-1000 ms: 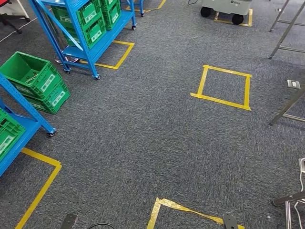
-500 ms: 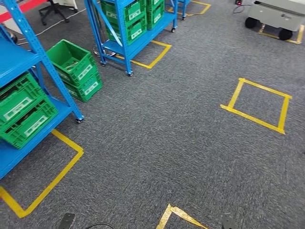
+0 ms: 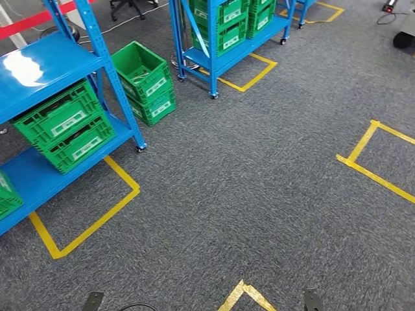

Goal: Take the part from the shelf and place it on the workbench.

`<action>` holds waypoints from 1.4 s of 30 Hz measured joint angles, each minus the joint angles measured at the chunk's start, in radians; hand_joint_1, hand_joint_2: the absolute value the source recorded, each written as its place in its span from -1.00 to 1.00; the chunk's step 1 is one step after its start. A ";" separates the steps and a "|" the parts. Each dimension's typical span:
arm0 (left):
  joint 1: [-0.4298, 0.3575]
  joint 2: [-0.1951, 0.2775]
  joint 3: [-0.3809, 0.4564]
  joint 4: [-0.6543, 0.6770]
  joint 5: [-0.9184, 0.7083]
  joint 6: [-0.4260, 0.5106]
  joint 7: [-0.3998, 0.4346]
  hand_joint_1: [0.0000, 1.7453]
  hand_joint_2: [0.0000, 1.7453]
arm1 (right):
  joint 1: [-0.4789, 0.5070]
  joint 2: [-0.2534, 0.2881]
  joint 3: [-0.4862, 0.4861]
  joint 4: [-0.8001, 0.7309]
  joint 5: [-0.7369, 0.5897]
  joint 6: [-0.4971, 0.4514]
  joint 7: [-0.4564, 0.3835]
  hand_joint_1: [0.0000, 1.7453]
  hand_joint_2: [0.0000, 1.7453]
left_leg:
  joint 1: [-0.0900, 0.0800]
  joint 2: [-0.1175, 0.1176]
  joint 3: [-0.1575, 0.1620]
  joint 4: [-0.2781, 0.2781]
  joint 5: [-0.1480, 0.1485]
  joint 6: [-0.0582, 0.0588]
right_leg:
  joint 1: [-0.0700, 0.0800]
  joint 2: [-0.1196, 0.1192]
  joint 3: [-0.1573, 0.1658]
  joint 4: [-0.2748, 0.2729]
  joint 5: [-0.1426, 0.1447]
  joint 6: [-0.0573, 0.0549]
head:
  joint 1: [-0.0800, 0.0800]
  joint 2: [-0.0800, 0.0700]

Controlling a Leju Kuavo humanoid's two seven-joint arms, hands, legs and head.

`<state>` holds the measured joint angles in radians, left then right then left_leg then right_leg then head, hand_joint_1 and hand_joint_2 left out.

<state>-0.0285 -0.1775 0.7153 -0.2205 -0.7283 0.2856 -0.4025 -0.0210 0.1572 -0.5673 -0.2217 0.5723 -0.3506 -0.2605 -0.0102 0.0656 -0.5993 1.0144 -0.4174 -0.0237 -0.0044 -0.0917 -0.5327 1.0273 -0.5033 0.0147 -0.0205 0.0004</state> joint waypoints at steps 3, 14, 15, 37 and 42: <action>0.002 0.000 0.000 0.000 -0.003 0.001 0.000 -1.00 -1.00 | -0.005 0.000 0.000 0.000 0.004 -0.004 0.000 -1.00 -1.00 | -0.003 -0.016 0.006 -0.022 -0.003 0.017 | 0.004 -0.027 0.008 -0.004 -0.007 0.014 | 0.002 0.000; 0.003 0.001 0.001 0.000 -0.009 -0.003 0.001 -1.00 -1.00 | -0.001 0.000 0.001 0.002 0.016 -0.014 0.003 -1.00 -1.00 | 0.007 -0.111 0.018 -0.029 -0.001 0.039 | -0.001 0.090 -0.159 0.318 -0.130 0.029 | 0.015 0.000; 0.004 0.001 0.001 0.000 -0.009 -0.003 0.001 -1.00 -1.00 | -0.001 0.000 0.001 0.002 0.016 -0.014 0.003 -1.00 -1.00 | 0.007 -0.118 0.019 -0.029 -0.001 0.039 | -0.002 0.091 -0.150 0.290 -0.108 0.028 | 0.015 0.000; 0.007 0.007 0.002 0.000 -0.017 -0.007 -0.002 -1.00 -1.00 | -0.007 0.002 0.000 0.004 0.023 -0.016 -0.001 -1.00 -1.00 | -0.004 -0.036 0.041 -0.038 -0.015 0.049 | 0.002 0.017 0.011 0.053 -0.032 0.026 | 0.007 0.000; 0.006 0.006 0.002 0.000 -0.017 -0.009 -0.002 -1.00 -1.00 | 0.001 0.002 0.000 0.004 0.022 -0.016 -0.001 -1.00 -1.00 | 0.003 -0.112 0.064 -0.038 -0.034 0.053 | -0.006 0.089 -0.148 0.263 -0.099 0.042 | 0.017 0.000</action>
<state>-0.0223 -0.1715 0.7175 -0.2201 -0.7450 0.2770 -0.4044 -0.0203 0.1587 -0.5669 -0.2174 0.5947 -0.3665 -0.2619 -0.0068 -0.0466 -0.5357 0.9760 -0.4515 0.0290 -0.0100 -0.0030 -0.6811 1.2908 -0.6026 0.0564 -0.0036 0.0004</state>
